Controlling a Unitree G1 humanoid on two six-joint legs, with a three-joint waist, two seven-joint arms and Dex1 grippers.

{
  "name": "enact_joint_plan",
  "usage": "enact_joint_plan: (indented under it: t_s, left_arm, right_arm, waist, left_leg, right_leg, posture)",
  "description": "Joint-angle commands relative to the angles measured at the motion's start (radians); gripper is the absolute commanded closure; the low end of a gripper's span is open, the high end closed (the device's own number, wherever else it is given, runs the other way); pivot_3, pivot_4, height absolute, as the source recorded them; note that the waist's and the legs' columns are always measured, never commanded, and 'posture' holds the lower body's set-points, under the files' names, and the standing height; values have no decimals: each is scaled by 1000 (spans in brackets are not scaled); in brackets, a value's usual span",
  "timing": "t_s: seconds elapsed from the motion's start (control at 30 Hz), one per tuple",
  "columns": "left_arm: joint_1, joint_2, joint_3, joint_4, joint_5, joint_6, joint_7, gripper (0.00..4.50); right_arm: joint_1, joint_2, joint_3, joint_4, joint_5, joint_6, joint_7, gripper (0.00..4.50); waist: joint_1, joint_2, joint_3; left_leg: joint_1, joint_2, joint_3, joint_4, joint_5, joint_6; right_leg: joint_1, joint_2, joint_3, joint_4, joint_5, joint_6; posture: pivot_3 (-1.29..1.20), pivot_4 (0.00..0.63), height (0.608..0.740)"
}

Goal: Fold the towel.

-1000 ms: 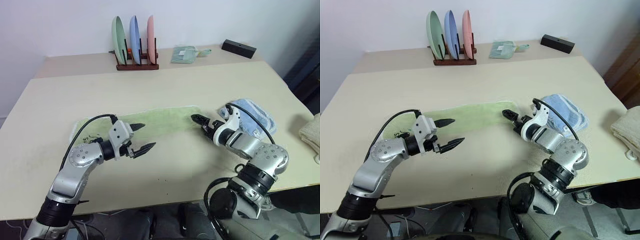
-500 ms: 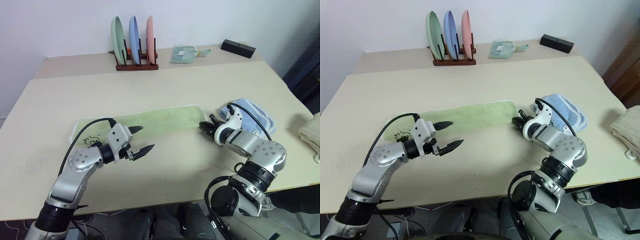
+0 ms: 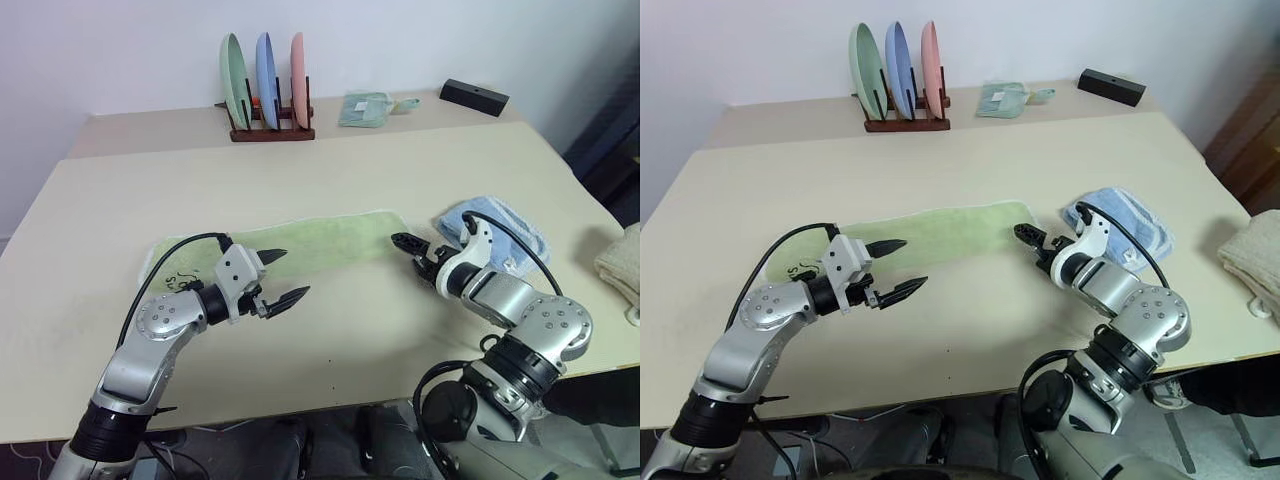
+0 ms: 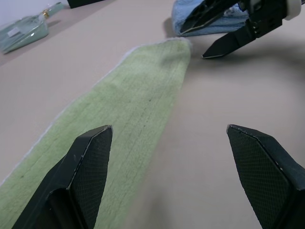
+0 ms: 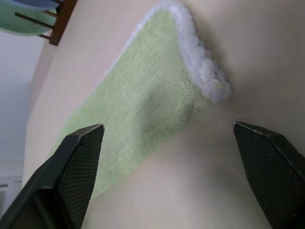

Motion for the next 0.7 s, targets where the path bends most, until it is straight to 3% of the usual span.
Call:
enact_joint_plan:
  t_s: [0.03,0.2,0.3,0.53,0.7]
  left_arm:
    - [-21,-6,2,-22,-1,4,5,554]
    - [-18,-8,7,-27,0,16,18,554]
    - [-3,-4,17,-37,-2,22,27,554]
    - [50,-3,43,-63,-6,39,67,554]
    - [72,-3,61,-70,-7,43,83,554]
  right_arm:
    - [-30,7,42,131,-49,-130,-11,31]
    - [-62,-39,88,271,-55,-260,8,31]
    - [-62,-63,109,305,-41,-295,9,791]
    - [-28,-103,161,274,-10,-313,16,4347]
    - [21,-180,243,172,-9,-338,73,4430]
  waist:
    - [-3,0,0]
    - [-18,0,-1]
    - [-17,0,-1]
    - [-18,0,0]
    - [-11,0,0]
  left_leg:
    - [1,0,0,0,0,0]
    - [1,0,0,0,0,0]
    - [1,0,0,0,0,0]
    - [0,0,0,-1,0,0]
    - [-1,0,0,-1,0,0]
  right_leg:
    - [1,0,0,0,0,0]
    - [1,0,0,0,0,0]
    - [1,0,0,0,0,0]
    - [0,0,0,0,0,0]
    - [0,0,0,-1,0,0]
  posture:
    - [0,150,740]
    - [0,150,740]
    - [0,150,740]
    - [0,150,740]
    - [0,150,740]
